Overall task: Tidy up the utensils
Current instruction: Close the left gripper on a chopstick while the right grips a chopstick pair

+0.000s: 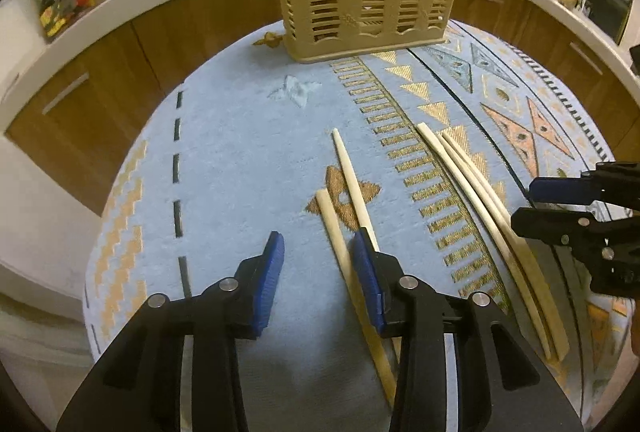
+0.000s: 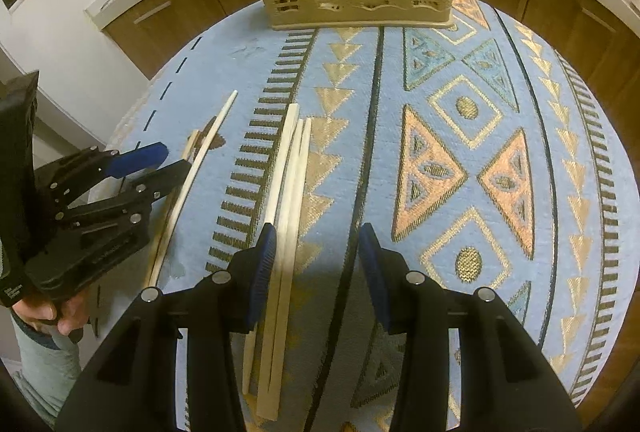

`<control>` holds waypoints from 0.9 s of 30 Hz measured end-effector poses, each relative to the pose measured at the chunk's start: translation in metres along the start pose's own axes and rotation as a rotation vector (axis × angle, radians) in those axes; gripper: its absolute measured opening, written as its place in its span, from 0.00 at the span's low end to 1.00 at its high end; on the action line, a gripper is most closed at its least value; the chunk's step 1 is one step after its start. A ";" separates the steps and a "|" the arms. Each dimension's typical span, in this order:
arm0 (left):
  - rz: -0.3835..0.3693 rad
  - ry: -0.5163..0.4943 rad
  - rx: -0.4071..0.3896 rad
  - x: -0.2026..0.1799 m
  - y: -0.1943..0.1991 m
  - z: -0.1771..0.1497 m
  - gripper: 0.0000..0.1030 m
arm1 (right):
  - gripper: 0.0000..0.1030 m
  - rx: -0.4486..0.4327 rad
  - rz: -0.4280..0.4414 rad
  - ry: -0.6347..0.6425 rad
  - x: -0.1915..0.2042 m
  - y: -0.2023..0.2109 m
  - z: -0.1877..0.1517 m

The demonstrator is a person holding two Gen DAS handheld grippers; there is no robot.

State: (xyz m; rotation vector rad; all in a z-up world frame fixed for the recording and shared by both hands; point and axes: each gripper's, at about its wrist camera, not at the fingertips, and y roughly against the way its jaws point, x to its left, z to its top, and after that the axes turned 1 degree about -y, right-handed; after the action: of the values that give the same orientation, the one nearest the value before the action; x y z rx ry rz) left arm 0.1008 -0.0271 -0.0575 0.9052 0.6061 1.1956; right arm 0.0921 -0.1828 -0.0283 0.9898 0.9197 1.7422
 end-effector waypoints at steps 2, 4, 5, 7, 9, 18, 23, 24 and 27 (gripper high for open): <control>0.000 -0.009 0.000 -0.002 0.000 0.002 0.13 | 0.38 -0.001 -0.015 0.016 0.003 -0.001 0.000; 0.028 -0.017 -0.004 -0.003 0.000 0.003 0.06 | 0.38 -0.003 -0.035 0.035 0.006 -0.002 0.001; 0.026 -0.010 -0.007 -0.002 0.000 0.002 0.05 | 0.34 -0.003 -0.042 0.043 0.008 -0.003 0.002; 0.000 0.024 -0.021 0.005 0.002 0.001 0.04 | 0.30 -0.001 -0.053 0.058 0.011 -0.005 0.004; -0.028 0.051 -0.030 0.010 0.003 0.000 0.04 | 0.30 0.003 -0.050 0.061 0.014 -0.007 0.008; -0.076 0.107 -0.035 0.028 0.007 -0.002 0.04 | 0.18 0.029 -0.137 0.146 0.032 -0.020 0.021; -0.117 0.145 -0.032 0.039 0.006 -0.002 0.04 | 0.18 0.052 -0.159 0.157 0.039 -0.025 0.028; -0.126 0.151 -0.030 0.040 0.006 -0.002 0.04 | 0.18 0.065 -0.156 0.148 0.039 -0.027 0.033; -0.152 0.159 -0.031 0.041 0.007 0.000 0.04 | 0.18 0.084 -0.170 0.172 0.046 -0.033 0.041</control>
State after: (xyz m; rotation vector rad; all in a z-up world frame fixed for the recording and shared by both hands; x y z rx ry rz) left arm 0.1090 0.0128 -0.0489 0.7290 0.7690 1.1427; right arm 0.1273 -0.1230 -0.0303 0.7980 1.1606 1.6739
